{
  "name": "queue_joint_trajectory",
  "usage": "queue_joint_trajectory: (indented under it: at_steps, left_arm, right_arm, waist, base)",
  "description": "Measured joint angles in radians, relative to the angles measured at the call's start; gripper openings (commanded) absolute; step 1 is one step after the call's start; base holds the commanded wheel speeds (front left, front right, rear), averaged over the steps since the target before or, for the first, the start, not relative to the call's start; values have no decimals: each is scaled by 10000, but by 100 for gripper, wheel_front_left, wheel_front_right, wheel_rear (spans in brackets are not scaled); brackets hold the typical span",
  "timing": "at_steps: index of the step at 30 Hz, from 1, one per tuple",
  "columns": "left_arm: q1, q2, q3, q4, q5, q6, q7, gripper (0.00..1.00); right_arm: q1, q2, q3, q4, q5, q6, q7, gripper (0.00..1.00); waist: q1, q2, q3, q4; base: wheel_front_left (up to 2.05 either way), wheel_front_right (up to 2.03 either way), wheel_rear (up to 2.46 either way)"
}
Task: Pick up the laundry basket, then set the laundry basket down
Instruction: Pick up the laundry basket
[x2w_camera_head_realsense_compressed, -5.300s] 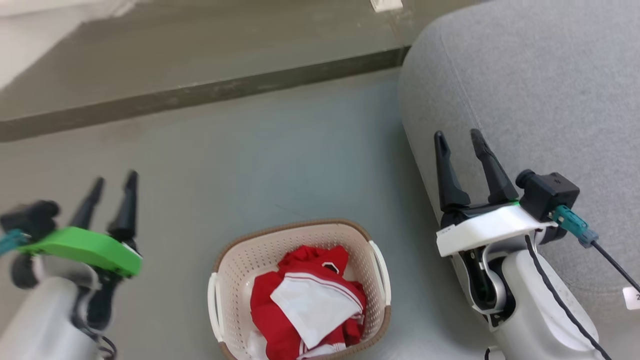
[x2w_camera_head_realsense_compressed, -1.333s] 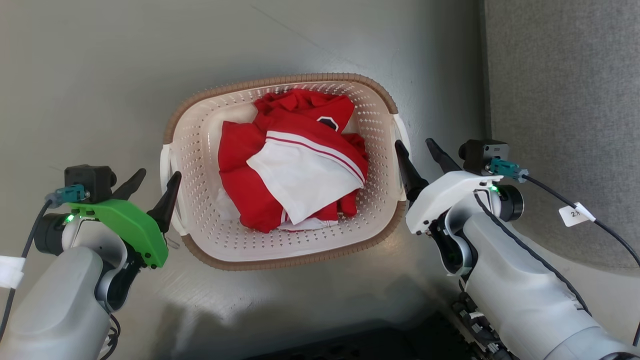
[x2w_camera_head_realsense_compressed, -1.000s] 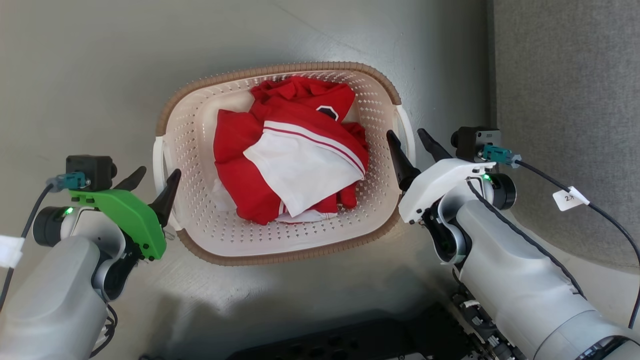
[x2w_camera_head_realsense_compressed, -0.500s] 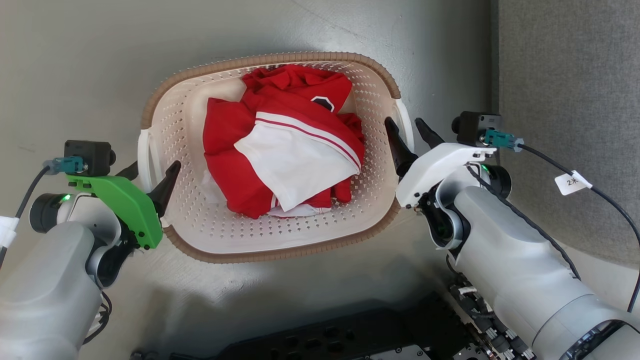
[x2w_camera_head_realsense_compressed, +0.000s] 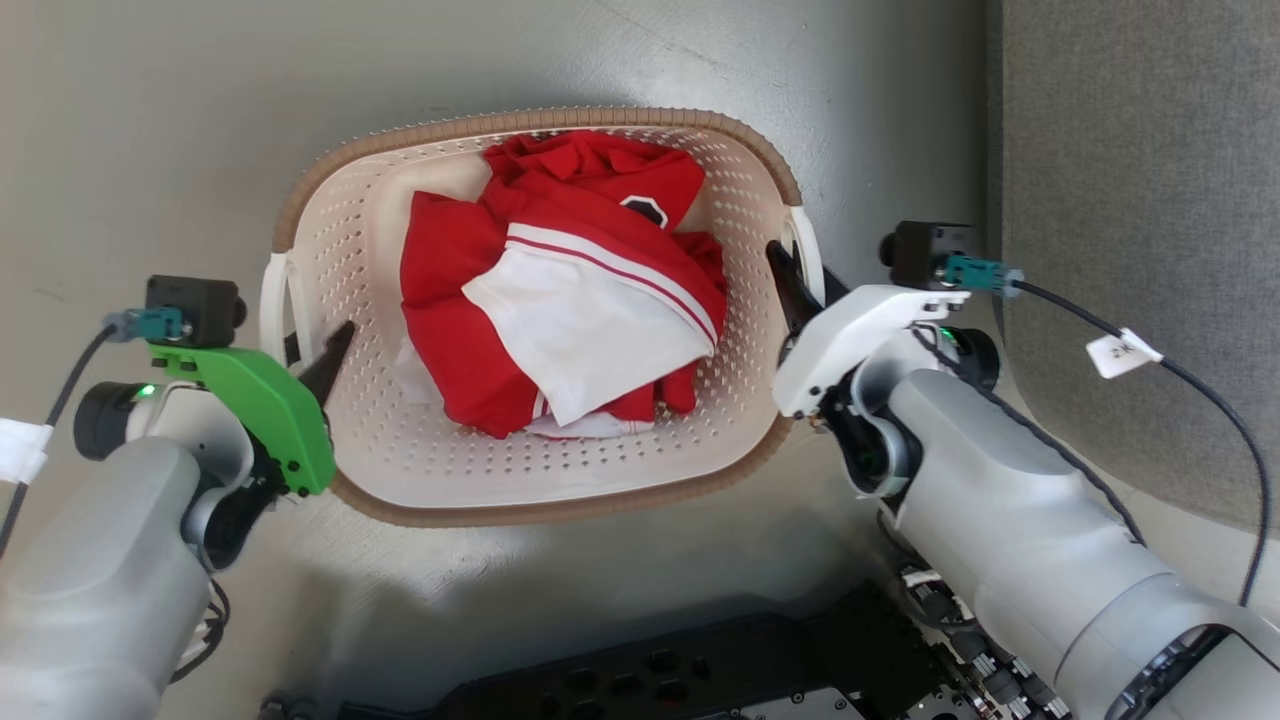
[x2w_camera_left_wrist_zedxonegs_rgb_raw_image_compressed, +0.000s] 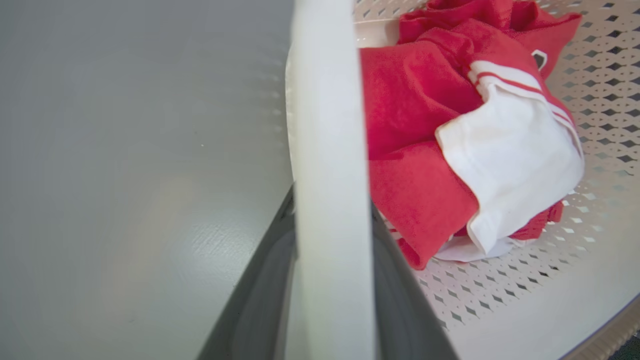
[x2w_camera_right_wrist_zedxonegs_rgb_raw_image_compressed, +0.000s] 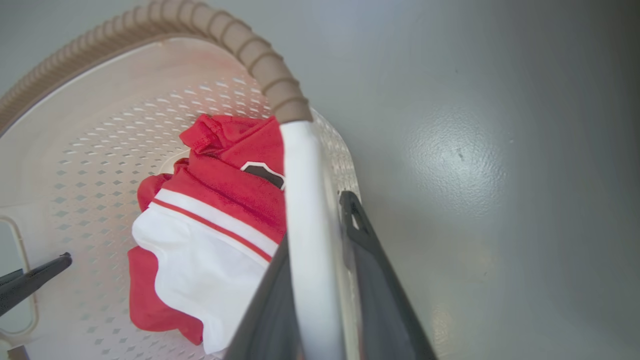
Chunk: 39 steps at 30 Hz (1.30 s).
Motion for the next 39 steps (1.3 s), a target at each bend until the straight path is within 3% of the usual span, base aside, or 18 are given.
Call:
queue_joint_trajectory:
  at_steps: [1,2,23,39]
  left_arm:
    - [-26,36,-15,19,-48,2,-2,0]
    - [-57,44,-46,10,-105,4,-6,0]
    - [-355,-15,-782,698,-602,123,-311,0]
    - [-56,-558,-1494,1475,-1461,128,199,0]
  right_arm:
    - [-38,46,71,-17,4,-6,0,7]
    - [-47,36,115,-15,6,-13,0,0]
    - [-256,178,531,136,73,17,46,0]
    - [-35,79,1478,1037,694,663,462,0]
  waist:
    - [0,0,3,1]
    - [-1,-1,4,0]
    - [0,0,-863,-74]
    - [0,-1,-2925,-113]
  base:
    - [0,0,0]
    - [0,0,0]
    - [0,0,0]
    - [0,0,0]
